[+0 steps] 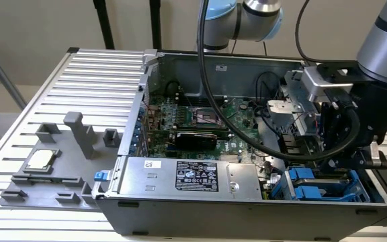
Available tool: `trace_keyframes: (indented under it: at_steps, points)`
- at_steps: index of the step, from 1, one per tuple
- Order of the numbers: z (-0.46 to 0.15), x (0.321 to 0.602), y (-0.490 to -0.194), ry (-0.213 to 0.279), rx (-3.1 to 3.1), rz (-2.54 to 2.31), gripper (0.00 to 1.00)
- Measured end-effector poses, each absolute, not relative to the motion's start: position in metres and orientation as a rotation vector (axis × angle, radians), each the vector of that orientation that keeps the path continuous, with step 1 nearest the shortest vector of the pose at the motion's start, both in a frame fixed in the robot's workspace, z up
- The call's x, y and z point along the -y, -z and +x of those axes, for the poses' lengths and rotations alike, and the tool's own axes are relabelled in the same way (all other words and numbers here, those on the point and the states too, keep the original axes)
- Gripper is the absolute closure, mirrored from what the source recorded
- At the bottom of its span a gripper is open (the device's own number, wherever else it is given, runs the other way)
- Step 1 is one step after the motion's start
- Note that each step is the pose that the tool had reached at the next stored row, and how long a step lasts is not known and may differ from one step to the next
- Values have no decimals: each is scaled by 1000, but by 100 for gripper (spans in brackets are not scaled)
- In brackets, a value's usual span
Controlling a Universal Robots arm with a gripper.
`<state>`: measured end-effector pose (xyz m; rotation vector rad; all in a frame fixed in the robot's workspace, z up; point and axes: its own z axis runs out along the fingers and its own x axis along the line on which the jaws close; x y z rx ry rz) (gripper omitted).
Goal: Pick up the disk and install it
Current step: 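Insert the second disk wire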
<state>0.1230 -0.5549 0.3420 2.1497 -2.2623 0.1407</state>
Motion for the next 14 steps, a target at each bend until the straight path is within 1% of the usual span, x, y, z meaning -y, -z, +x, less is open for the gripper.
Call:
trace_keyframes:
  at_steps: [14]
  points:
    - [123,555,-339,-144,2265,2151,100]
